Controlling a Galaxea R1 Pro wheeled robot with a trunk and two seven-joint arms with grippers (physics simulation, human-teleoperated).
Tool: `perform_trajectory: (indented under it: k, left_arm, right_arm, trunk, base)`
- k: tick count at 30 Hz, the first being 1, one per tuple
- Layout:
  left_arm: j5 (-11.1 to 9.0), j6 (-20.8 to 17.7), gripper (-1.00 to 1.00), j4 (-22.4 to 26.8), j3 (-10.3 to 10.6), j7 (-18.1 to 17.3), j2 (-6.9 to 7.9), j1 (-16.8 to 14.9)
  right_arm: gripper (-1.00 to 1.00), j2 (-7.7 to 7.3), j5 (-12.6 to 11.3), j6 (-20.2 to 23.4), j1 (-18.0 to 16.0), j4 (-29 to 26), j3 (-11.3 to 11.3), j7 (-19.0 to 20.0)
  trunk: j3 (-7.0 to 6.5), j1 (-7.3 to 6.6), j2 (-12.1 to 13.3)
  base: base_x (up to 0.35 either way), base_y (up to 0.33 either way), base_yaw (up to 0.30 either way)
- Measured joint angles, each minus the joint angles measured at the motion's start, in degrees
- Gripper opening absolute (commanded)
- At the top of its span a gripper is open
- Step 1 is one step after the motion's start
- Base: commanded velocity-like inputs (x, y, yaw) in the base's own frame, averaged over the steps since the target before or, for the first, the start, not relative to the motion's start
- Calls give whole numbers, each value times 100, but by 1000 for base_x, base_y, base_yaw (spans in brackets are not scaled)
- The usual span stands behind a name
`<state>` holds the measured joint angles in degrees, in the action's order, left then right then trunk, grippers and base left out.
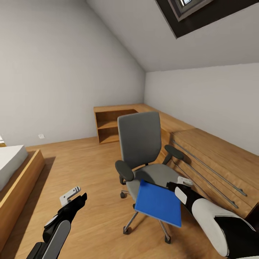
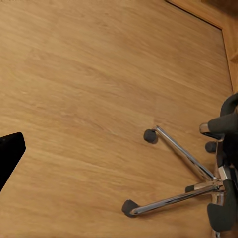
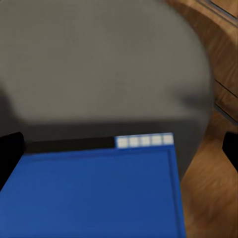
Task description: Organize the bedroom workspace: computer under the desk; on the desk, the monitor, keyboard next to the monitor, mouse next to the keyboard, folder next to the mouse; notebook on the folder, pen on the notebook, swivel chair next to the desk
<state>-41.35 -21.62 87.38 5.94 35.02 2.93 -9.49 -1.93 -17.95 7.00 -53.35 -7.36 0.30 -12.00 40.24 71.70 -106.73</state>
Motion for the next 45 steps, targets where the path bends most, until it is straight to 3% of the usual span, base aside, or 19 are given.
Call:
perform_trajectory:
  k: [6, 10, 17, 25, 31, 35, 39, 42, 45]
  left_arm:
    - [3, 2, 100, -38, 22, 0, -6, -1]
    - [9, 14, 100, -130, 274, 16, -2, -2]
    - [0, 17, 100, -157, 388, 26, 8, -3]
    - [0, 18, 100, -211, 394, 34, 9, 0]
    - [11, 18, 100, -232, 390, 32, 10, 0]
    - [14, 18, 100, -236, 387, 34, 15, -1]
    - [16, 18, 100, -237, 387, 35, 17, -1]
    - [16, 18, 100, -238, 387, 35, 17, -1]
    - [12, 18, 100, -238, 386, 35, 18, -1]
  right_arm:
    - [100, 0, -1, -33, 0, -11, 0, 7]
    - [100, 0, -1, -122, 0, -54, 0, 2]
    - [100, 8, -21, -196, 17, -423, 1, 1]
    - [100, 2, -4, 192, 426, -1783, -5, -9]
    - [100, 19, 28, 1089, 1189, -3491, -5, -108]
    - [100, 59, -20, 1445, 1722, -4549, -3, -488]
    - [100, 90, -385, 1810, 2042, -5301, 5, -985]
    - [100, 96, -659, 1970, 2124, -5526, 13, -1089]
    - [100, 98, -776, 2030, 2231, -5722, 24, -1126]
  trunk:
    - [-108, -132, 241]
    - [-180, -220, 401]
    - [-180, -220, 403]
    - [-180, -220, 403]
    - [-180, -220, 403]
    - [-180, -220, 403]
    - [-180, -220, 403]
    - [-180, -220, 403]
    - [-180, -220, 403]
  base:
    - [0, 0, 0]
    - [0, 0, 0]
    - [0, 0, 0]
    - [0, 0, 0]
    - [0, 0, 0]
    - [0, 0, 0]
    - [0, 0, 0]
    - [0, 0, 0]
    - [0, 0, 0]
